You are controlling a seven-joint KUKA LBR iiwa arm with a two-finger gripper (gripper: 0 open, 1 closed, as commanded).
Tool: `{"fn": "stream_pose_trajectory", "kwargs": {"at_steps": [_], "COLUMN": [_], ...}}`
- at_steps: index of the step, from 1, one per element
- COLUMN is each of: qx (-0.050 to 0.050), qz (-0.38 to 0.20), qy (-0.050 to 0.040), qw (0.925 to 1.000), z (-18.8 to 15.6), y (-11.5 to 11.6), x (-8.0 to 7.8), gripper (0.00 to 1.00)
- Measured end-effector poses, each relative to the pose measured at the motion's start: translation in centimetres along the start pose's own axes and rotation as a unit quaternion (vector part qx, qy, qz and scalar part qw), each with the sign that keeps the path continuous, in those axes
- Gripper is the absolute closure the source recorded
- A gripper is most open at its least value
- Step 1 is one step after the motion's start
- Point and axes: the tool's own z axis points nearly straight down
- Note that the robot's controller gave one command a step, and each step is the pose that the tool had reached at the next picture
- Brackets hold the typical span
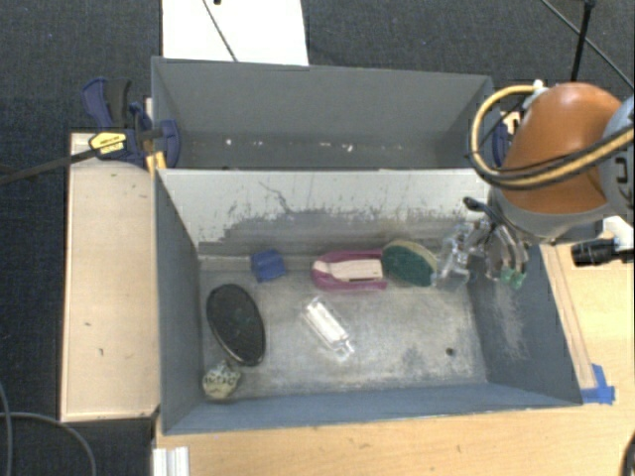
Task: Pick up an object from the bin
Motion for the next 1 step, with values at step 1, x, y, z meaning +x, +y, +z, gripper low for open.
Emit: {"fn": "stream_pose_trajectory", "kwargs": {"at_steps": [1], "qx": [0.001], "qz": [-0.001], "qy": [0.0036], "qw": [1.0000], "z": [0.48], "y": [-0.05], "x": [0.06], "gripper": [0.00]}}
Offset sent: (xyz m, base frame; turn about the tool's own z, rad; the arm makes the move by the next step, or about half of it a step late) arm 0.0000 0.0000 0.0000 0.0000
